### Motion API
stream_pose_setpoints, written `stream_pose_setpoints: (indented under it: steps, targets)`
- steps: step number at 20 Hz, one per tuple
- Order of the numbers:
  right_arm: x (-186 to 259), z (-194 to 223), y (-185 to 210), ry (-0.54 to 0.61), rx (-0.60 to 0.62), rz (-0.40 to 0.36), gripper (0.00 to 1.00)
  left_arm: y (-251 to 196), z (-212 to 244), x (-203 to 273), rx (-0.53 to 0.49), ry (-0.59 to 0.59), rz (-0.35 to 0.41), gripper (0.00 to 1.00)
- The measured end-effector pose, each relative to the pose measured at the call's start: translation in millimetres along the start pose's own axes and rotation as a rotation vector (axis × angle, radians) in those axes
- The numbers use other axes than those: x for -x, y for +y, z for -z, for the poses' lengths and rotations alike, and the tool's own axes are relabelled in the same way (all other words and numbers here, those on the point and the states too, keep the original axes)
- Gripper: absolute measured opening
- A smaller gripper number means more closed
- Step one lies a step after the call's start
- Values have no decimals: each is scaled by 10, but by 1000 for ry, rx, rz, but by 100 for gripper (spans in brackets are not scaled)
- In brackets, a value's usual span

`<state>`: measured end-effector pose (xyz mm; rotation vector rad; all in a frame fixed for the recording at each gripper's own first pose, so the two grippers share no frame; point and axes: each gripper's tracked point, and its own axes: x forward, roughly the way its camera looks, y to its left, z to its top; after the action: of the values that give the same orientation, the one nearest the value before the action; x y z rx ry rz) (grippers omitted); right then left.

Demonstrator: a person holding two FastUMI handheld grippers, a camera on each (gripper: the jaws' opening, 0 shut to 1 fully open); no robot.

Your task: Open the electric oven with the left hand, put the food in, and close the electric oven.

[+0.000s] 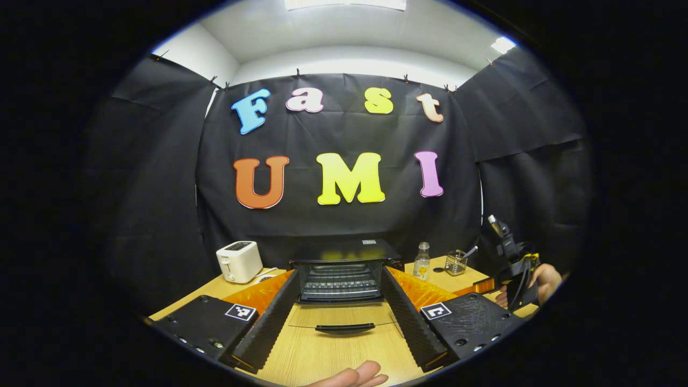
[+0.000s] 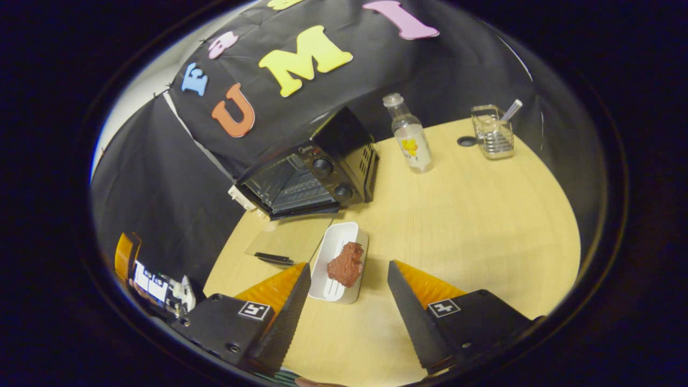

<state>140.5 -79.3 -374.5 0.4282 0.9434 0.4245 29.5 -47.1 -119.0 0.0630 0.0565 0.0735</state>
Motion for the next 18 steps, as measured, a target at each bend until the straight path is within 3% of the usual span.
stream_pose_setpoints:
  steps: [1,2,3,4,5,6,7,8,9,12,18]
  targets:
    - [-72,13,-36,20,-20,-12,80,35,-35,73,5,-5,-11,95]
    - [-133,36,-54,40,-44,-23,83,70,-65,128,11,-6,-22,95]
    - [-210,55,-55,59,-73,-39,76,88,-78,187,14,-8,-29,95]
    - [-267,83,-27,78,-99,-62,63,97,-76,228,16,-8,-32,95]
    - [-316,139,-27,103,-119,-74,60,118,-82,252,19,-11,-34,95]
    - [-320,140,17,108,-148,-102,45,115,-75,276,24,-9,-33,95]
    - [-332,94,34,102,-168,-105,14,115,-56,290,24,-1,-29,95]
    - [-320,140,55,96,-151,-104,18,120,-31,312,23,4,-24,95]
    - [-303,138,64,87,-128,-97,13,127,-33,330,20,4,-25,95]
    - [-124,128,158,45,-63,-62,12,159,-23,389,18,4,-30,95]
    - [386,-44,578,-118,211,41,11,259,-75,547,35,-17,-28,95]
